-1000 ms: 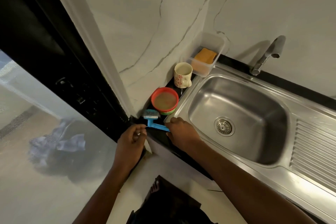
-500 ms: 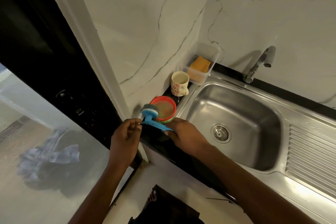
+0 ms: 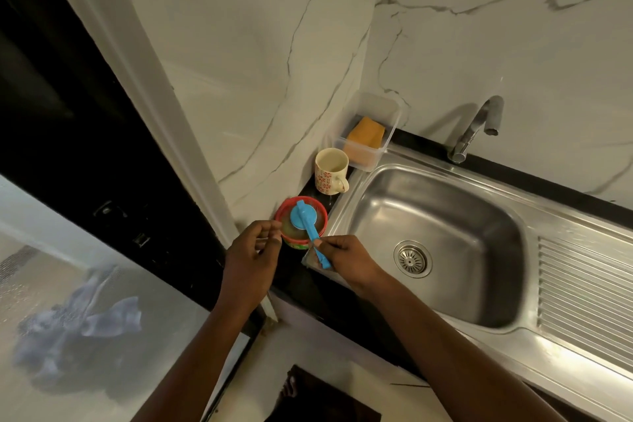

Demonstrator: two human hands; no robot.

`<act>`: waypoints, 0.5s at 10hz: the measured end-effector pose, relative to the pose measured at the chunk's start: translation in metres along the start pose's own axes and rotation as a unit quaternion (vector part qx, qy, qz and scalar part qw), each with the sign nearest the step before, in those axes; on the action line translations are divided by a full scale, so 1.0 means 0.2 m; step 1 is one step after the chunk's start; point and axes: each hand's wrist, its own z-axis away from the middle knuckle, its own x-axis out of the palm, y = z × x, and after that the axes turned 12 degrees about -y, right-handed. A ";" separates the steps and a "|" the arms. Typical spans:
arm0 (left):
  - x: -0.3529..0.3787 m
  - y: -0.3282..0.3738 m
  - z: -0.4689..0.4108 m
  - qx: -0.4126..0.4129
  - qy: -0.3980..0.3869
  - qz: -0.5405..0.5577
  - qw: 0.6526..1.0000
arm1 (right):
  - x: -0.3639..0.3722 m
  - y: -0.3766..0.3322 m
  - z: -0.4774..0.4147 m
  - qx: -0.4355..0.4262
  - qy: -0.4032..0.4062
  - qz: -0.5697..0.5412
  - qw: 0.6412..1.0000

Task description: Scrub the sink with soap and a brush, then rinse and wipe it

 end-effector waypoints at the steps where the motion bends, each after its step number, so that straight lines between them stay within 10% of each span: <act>1: 0.01 0.00 -0.03 0.000 -0.010 -0.017 1.000 | 0.00 0.02 0.00 0.023 0.003 -0.077 0.997; 5: 0.08 0.05 -0.13 0.036 -0.078 -0.051 0.995 | -0.03 0.07 0.03 0.018 0.069 -0.057 0.996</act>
